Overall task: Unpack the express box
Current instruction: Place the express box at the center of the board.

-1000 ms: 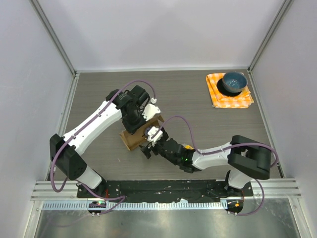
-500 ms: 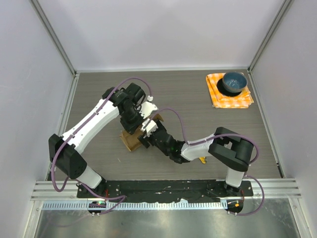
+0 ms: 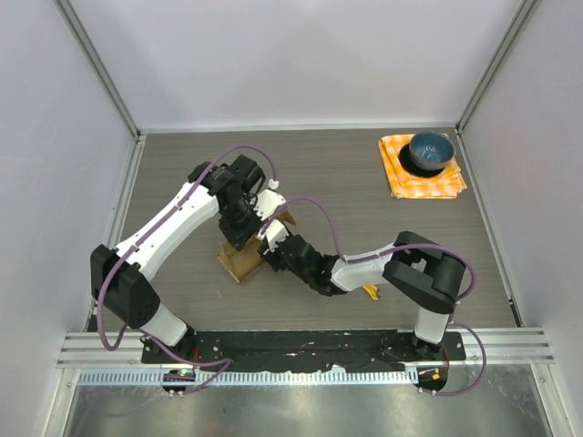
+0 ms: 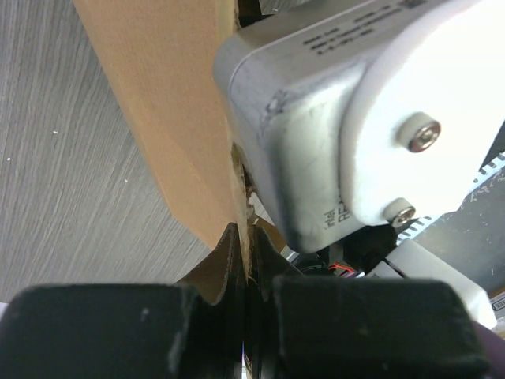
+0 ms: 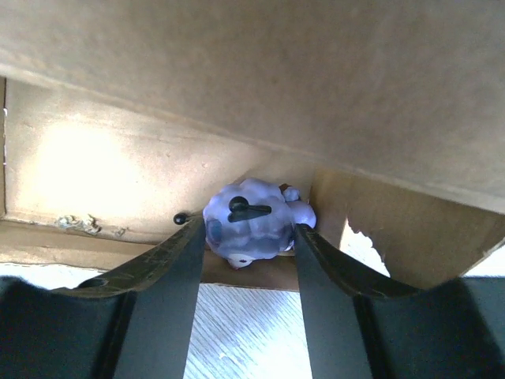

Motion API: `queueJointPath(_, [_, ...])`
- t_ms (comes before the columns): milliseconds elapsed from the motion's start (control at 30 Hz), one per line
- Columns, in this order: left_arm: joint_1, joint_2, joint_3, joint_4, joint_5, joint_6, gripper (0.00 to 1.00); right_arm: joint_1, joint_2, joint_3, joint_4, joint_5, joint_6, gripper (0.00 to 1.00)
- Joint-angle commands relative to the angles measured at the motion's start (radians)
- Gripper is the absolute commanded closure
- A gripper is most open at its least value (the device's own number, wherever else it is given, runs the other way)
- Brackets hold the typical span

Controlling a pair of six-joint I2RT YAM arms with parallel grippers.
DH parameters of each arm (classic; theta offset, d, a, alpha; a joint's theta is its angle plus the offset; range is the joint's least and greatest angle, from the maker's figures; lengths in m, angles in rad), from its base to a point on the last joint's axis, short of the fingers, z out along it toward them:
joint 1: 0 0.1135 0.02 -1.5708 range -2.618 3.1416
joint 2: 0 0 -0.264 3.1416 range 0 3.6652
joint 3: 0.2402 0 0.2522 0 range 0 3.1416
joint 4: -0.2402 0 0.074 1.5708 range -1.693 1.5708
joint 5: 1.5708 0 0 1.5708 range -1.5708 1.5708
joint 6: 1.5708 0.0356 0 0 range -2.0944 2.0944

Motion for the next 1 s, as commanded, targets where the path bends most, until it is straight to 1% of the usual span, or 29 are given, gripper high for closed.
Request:
queueJointPath(0, [0.002,-0.03,0.002,-0.075,0.061,-0.004,1.0,-0.004,0.034,0.013,0.011,-0.027,0.023,0.47])
queueJointPath(133, [0.002,-0.028,-0.003,-0.083,0.085,-0.005,1.0,0.001,0.054,0.011,0.076,0.005,0.006,0.45])
queueJointPath(233, [0.002,-0.023,0.003,-0.084,0.099,-0.005,1.0,0.006,0.083,0.019,0.101,0.002,-0.018,0.48])
queueJointPath(267, [0.002,-0.023,0.005,-0.087,0.105,-0.005,1.0,0.006,0.089,0.033,0.098,-0.006,-0.024,0.51])
queueJointPath(300, [0.002,-0.023,0.005,-0.086,0.102,-0.007,1.0,0.006,0.097,0.036,0.086,-0.018,-0.024,0.65])
queueJointPath(367, [0.002,-0.025,-0.001,-0.083,0.095,-0.005,1.0,0.004,0.095,0.034,0.081,-0.041,-0.021,0.79])
queueJointPath(467, [0.011,-0.03,-0.02,-0.067,0.093,-0.005,1.0,0.007,0.069,0.011,0.072,-0.049,-0.017,0.88])
queueJointPath(533, [0.016,-0.03,-0.024,-0.06,0.092,-0.004,1.0,0.007,0.034,-0.002,0.07,-0.05,-0.015,0.92])
queueJointPath(567, [0.023,-0.025,-0.026,-0.058,0.092,-0.002,1.0,0.007,0.022,-0.018,0.07,-0.053,-0.015,0.97])
queueJointPath(633, [0.027,-0.025,-0.027,-0.052,0.092,-0.002,1.0,0.009,-0.004,-0.03,0.07,-0.055,-0.012,0.99])
queueJointPath(733, [0.039,-0.019,-0.038,-0.034,0.076,0.002,1.0,0.018,-0.067,-0.058,0.079,-0.068,-0.012,0.99])
queueJointPath(867, [0.069,-0.005,-0.07,0.008,0.039,0.013,1.0,0.038,-0.173,-0.079,0.07,-0.084,-0.011,0.99])
queueJointPath(900, [0.074,0.003,-0.082,0.026,0.036,0.013,1.0,0.042,-0.225,-0.082,0.05,-0.084,-0.011,0.99])
queueJointPath(967, [0.085,0.012,-0.086,0.037,0.049,0.012,1.0,0.044,-0.279,-0.099,0.036,-0.079,-0.006,0.99])
